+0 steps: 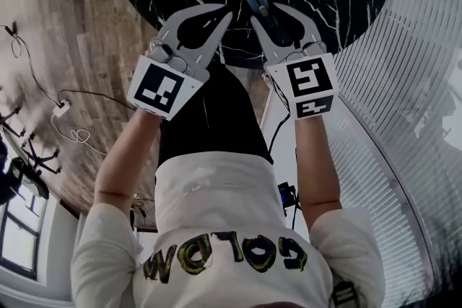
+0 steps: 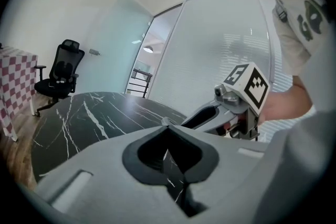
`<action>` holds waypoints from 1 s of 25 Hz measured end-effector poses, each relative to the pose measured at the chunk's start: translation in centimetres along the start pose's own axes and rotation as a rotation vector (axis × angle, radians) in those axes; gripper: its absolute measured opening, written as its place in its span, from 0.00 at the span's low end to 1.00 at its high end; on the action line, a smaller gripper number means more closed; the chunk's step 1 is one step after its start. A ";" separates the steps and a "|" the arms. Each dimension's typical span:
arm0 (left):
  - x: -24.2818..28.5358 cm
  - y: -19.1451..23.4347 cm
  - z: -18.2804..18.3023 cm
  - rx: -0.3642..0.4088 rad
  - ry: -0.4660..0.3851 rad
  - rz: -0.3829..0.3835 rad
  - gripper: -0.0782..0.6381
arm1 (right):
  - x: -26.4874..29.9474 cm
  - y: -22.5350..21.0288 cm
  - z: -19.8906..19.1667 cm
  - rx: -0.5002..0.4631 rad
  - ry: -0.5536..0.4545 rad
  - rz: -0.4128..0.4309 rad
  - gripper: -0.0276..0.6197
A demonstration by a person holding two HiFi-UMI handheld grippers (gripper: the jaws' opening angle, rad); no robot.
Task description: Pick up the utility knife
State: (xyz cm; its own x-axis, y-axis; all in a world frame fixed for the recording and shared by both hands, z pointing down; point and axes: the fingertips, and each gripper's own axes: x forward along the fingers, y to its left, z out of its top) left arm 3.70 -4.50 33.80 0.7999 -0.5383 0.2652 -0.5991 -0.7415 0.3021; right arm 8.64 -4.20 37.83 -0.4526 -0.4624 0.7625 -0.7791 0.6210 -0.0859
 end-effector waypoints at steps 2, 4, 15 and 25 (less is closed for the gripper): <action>-0.6 -0.1 1.8 0.004 -0.015 0.019 0.11 | -1.6 -0.1 1.1 0.004 -0.038 -0.010 0.24; -1.1 -0.2 3.9 0.004 -0.030 0.032 0.11 | -3.3 -0.3 2.8 -0.001 -0.078 -0.024 0.24; -3.6 -3.6 12.2 0.049 -0.075 0.029 0.11 | -10.8 1.4 10.1 -0.040 -0.255 -0.038 0.24; -7.5 -7.6 18.3 0.048 -0.123 0.040 0.11 | -17.9 3.9 14.6 -0.030 -0.467 -0.057 0.24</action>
State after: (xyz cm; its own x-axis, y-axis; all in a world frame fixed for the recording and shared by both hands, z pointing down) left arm 2.86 -2.16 12.78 0.7751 -0.6111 0.1608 -0.6310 -0.7350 0.2482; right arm 7.38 -2.77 14.47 -0.5615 -0.7274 0.3944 -0.7987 0.6011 -0.0283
